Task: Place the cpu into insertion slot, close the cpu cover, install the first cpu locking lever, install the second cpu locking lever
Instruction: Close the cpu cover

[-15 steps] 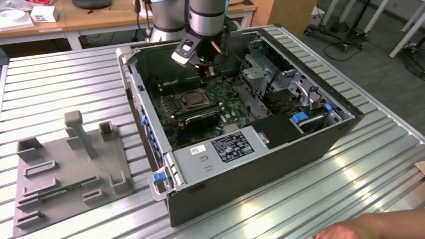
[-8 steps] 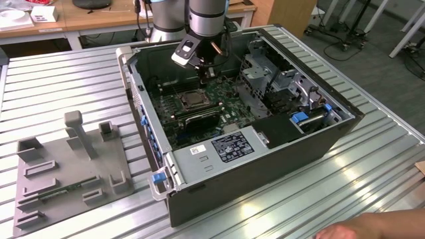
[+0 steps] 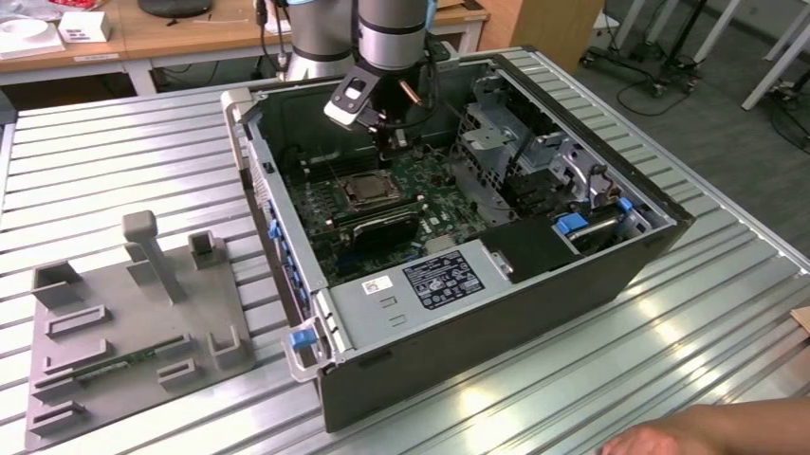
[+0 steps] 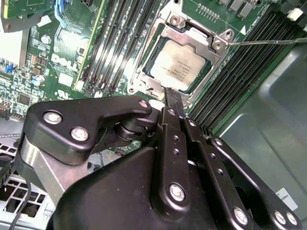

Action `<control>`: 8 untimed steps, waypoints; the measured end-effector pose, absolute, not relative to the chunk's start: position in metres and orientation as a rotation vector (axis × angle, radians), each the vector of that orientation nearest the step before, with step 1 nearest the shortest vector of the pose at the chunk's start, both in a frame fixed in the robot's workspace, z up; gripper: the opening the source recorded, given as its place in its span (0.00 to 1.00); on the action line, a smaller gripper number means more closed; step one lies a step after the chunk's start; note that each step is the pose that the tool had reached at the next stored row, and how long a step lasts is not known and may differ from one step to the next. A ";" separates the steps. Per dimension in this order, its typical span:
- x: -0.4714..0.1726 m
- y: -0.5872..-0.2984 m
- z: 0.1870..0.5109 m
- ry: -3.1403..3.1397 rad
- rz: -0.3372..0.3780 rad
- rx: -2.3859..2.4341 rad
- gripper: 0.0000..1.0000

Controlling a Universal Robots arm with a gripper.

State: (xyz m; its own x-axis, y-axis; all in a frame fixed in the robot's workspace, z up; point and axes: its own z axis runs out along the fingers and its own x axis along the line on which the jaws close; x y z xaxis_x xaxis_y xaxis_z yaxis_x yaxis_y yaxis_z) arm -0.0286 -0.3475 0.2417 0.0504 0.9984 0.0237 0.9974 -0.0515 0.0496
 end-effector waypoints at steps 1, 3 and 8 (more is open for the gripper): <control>-0.029 -0.348 0.242 2.150 0.080 2.262 0.10; -0.029 -0.348 0.241 2.151 0.077 2.264 0.10; -0.029 -0.348 0.241 2.156 0.060 2.270 0.10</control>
State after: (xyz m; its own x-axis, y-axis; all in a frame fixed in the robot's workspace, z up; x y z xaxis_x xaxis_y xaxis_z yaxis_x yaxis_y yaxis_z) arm -0.0288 -0.3476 0.2406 0.0509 0.9985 0.0209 0.9981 -0.0516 0.0340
